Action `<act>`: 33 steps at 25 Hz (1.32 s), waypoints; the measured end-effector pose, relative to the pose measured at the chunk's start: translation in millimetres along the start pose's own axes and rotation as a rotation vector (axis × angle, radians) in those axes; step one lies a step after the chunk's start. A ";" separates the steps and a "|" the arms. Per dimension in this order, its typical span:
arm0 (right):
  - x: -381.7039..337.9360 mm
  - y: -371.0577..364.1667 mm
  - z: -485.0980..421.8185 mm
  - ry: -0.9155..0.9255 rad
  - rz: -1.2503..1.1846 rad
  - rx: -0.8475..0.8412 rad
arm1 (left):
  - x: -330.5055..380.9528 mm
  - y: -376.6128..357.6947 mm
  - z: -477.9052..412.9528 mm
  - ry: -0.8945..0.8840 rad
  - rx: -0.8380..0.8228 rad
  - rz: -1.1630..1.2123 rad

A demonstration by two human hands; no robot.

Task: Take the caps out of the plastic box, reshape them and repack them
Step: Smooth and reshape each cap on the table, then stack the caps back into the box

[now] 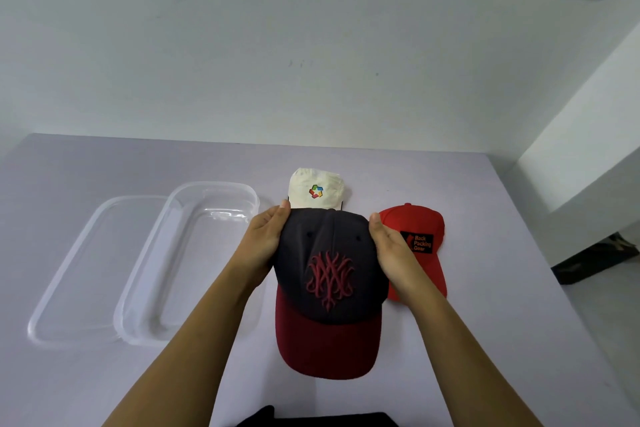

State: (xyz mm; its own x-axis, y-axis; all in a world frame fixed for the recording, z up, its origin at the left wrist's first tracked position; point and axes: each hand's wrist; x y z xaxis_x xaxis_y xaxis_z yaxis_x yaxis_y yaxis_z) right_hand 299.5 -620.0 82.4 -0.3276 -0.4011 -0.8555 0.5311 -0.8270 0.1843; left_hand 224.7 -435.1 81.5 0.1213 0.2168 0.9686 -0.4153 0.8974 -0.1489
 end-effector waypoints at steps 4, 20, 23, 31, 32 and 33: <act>-6.1 0.5 -0.3 0.027 -0.097 0.066 | 2.9 4.0 -6.7 -0.035 -0.031 -0.322; -9.4 -21.7 -4.1 0.161 -0.228 0.209 | 24.8 6.4 -5.4 -0.111 0.005 -0.534; -13.9 -45.9 -7.1 0.289 -0.141 0.281 | 30.5 25.3 -6.8 -0.047 -0.048 -0.655; -35.2 -139.5 -18.6 0.181 -0.134 -0.041 | 36.0 115.5 -15.5 -0.149 0.163 -0.538; -33.8 -149.3 -23.6 0.172 -0.103 -0.082 | 37.0 133.7 -17.9 -0.146 0.156 -0.549; -31.8 -159.3 -28.8 0.171 -0.076 -0.103 | 37.6 151.2 -20.0 -0.142 0.157 -0.562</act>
State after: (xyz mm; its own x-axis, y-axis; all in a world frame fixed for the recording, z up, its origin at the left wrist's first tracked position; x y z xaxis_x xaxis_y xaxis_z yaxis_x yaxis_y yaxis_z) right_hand 247.9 -464.1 66.3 -0.2370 -0.2595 -0.9362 0.5904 -0.8038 0.0733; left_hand 184.5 -283.5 91.5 0.2436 -0.3381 0.9091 -0.4522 0.7896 0.4148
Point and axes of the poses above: each hand's wrist, its own z-axis away from the middle knuckle, its own y-axis out of the back of the hand, x = y × z, and after that the axes turned 6 degrees about -y, right-handed
